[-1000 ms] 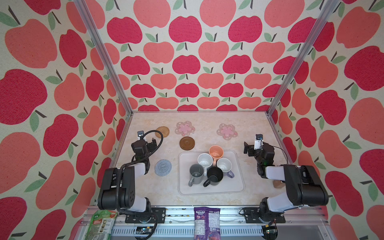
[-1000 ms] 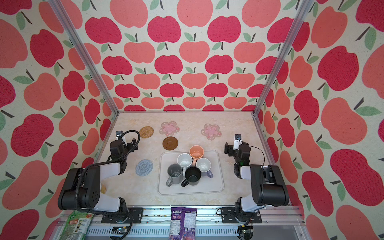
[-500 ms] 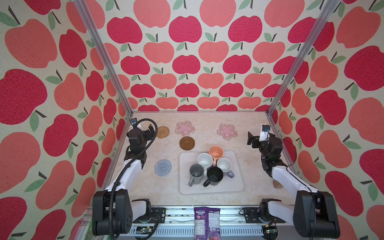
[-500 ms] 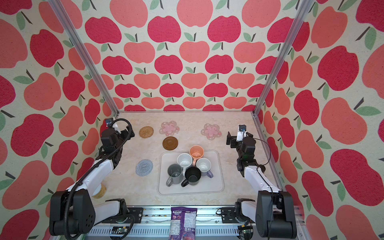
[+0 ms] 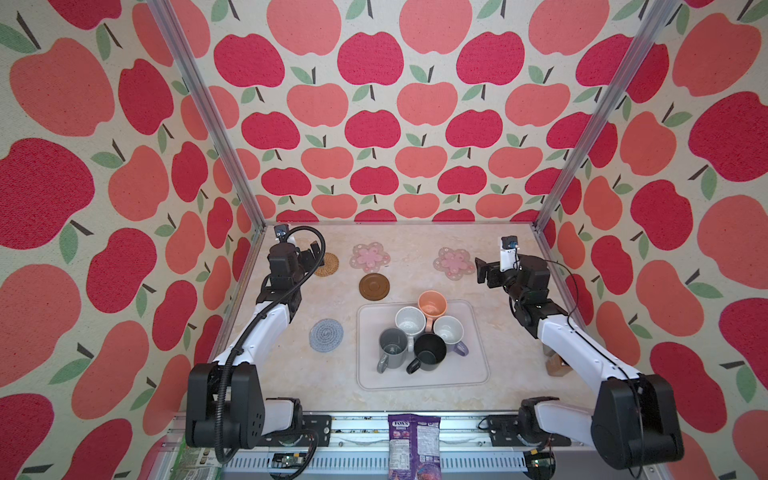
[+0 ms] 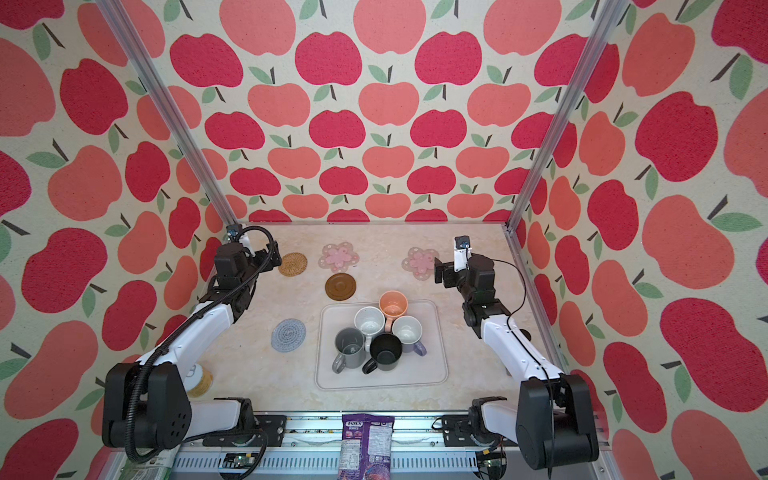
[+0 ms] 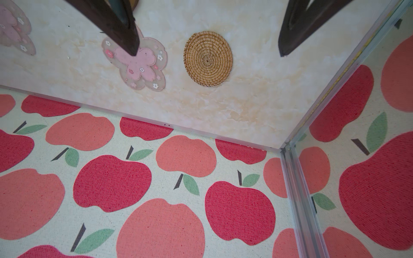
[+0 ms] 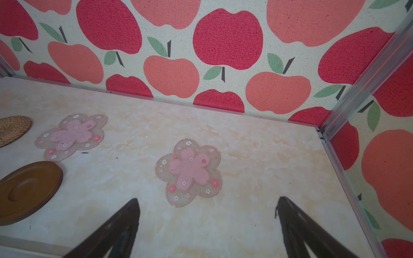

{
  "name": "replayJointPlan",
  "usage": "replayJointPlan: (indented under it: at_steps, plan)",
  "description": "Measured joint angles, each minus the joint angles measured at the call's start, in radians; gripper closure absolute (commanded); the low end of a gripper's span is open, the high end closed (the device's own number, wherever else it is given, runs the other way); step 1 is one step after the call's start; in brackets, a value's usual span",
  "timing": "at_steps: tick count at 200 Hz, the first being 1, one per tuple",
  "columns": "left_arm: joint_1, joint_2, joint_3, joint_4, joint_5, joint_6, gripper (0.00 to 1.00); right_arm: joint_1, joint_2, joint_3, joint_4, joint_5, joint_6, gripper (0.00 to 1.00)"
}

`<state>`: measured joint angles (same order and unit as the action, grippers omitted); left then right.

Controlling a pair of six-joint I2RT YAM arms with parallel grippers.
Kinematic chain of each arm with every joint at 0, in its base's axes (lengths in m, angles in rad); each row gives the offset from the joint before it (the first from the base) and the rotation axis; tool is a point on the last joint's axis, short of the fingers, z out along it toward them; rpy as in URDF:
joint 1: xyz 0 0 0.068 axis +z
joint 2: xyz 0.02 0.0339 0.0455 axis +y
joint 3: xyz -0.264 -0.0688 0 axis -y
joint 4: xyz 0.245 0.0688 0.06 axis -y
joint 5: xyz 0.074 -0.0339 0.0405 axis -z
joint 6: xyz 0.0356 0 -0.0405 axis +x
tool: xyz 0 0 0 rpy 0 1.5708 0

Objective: Place cups on coasters
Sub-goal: Move the coaster to the top-right of the table.

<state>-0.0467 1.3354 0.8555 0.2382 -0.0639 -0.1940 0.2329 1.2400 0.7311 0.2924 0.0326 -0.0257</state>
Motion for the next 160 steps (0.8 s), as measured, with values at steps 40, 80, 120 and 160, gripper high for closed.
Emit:
replayJointPlan:
  at_steps: [40,80,120,160]
  plan:
    - [-0.015,0.085,0.063,-0.051,0.028,-0.033,0.20,0.042,0.062,0.072,-0.037,-0.001,0.000,0.04]
    - [-0.043,0.184,0.171,-0.146,0.048,-0.077,0.40,0.074,0.153,0.129,-0.064,0.000,0.008,0.08]
    - [-0.068,0.262,0.212,-0.194,0.081,-0.123,0.47,0.126,0.265,0.195,-0.084,0.039,0.023,0.11]
    - [-0.095,0.319,0.250,-0.214,0.107,-0.158,0.40,0.155,0.396,0.318,-0.162,0.095,0.055,0.13]
